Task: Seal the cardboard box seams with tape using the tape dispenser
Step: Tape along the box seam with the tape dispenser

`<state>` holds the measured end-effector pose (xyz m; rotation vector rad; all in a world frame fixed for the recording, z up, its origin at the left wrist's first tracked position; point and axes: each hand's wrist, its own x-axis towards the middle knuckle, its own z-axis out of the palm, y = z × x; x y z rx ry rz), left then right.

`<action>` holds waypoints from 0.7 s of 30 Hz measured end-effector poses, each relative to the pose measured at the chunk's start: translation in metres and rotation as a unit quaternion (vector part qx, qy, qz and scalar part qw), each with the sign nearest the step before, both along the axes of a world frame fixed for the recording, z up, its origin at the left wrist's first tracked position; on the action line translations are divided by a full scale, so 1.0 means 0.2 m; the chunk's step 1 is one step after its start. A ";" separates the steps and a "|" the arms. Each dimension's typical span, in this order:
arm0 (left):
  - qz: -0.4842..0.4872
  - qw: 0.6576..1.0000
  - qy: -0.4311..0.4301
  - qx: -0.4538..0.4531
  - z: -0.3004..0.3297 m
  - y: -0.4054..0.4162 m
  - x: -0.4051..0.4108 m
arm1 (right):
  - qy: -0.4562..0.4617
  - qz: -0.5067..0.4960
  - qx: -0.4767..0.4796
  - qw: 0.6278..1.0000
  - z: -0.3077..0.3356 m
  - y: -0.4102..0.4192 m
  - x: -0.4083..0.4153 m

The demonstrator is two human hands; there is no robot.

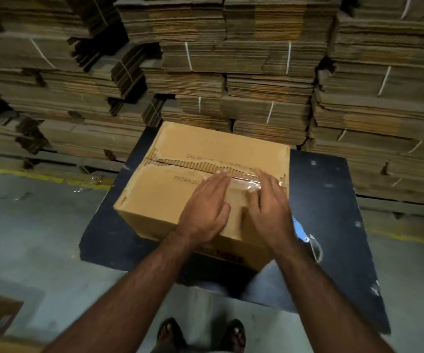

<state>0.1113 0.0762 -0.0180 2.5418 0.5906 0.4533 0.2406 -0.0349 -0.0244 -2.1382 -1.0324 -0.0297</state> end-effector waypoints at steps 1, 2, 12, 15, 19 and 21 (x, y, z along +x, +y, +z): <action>0.036 0.999 -0.005 -0.004 0.00 0.09 -0.07 | -0.015 0.040 -0.019 0.999 0.00 0.07 -0.08; 0.075 0.997 -0.005 -0.007 0.00 0.17 -0.13 | -0.024 0.075 -0.039 0.996 0.01 0.14 -0.17; 0.181 0.965 0.042 -0.186 -0.03 0.86 -0.45 | -0.040 0.168 -0.188 0.967 -0.02 0.75 -0.71; 0.170 0.945 0.030 -0.276 -0.03 0.94 -0.42 | -0.049 0.151 -0.223 0.962 -0.06 0.79 -0.73; 0.149 0.949 0.046 -0.274 -0.05 0.95 -0.40 | -0.064 0.146 -0.239 0.958 -0.10 0.79 -0.73; 0.150 0.952 0.064 -0.259 -0.08 0.96 -0.38 | -0.067 0.141 -0.235 0.959 -0.11 0.80 -0.72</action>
